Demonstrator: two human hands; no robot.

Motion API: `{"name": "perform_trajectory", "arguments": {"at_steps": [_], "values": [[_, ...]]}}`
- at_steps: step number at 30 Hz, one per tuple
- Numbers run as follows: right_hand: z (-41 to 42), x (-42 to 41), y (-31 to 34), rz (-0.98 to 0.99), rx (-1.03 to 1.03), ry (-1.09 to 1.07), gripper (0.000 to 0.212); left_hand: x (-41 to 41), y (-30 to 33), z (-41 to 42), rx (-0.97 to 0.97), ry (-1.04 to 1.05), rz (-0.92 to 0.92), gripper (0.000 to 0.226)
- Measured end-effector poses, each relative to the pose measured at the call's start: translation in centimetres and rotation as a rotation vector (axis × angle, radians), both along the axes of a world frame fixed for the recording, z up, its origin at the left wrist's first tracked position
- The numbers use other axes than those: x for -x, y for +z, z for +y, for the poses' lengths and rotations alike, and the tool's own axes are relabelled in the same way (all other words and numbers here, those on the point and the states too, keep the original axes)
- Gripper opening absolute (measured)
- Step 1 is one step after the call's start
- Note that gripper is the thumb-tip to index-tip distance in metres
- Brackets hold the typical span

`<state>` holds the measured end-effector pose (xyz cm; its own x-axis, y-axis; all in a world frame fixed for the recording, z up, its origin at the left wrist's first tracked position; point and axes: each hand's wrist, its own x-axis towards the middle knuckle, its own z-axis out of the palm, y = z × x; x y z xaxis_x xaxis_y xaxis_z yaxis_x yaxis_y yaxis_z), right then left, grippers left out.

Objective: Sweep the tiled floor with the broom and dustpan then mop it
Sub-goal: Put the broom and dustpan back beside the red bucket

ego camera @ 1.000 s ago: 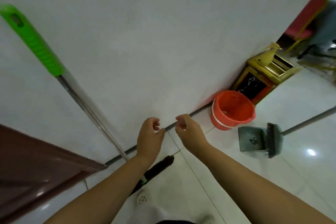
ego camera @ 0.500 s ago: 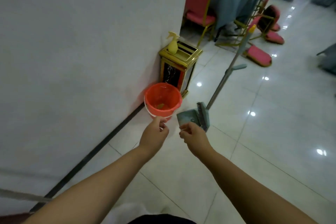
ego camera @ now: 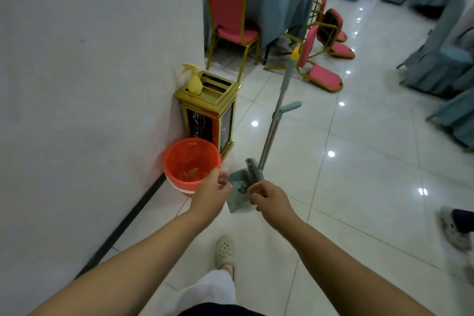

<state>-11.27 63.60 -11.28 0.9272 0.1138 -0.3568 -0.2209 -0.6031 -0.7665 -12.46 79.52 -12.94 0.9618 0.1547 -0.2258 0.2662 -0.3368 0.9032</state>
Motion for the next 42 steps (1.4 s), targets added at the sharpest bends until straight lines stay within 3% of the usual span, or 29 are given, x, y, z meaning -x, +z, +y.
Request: {"name": "perform_trajectory", "arguments": {"at_steps": [11, 20, 26, 30, 36, 42], "values": [[-3.5, -20.1, 1.8, -0.016, 0.047, -0.093, 0.016, -20.1, -0.3, -2.0, 0.013, -0.039, 0.002, 0.018], [-6.4, -30.2, 0.3, -0.014, -0.031, -0.199, 0.016, -31.2, 0.9, -5.3, -0.011, -0.099, -0.020, 0.028], [-9.0, -37.2, -1.6, -0.013, 0.065, -0.161, 0.016, -36.6, 2.3, -9.1, 0.012, -0.088, -0.081, 0.045], [-11.3, -41.3, -3.3, -0.027, 0.176, -0.075, 0.022, -39.4, 2.9, -11.3, 0.033, -0.037, -0.107, 0.050], [-15.2, -46.6, -5.4, -0.053, 0.340, 0.167, 0.037, -41.5, 3.2, -14.1, -0.002, 0.041, -0.091, 0.002], [-15.7, -49.6, -6.5, -0.004, 0.463, 0.463, 0.058, -40.0, 2.6, -15.3, -0.090, 0.175, -0.164, 0.020]]}}
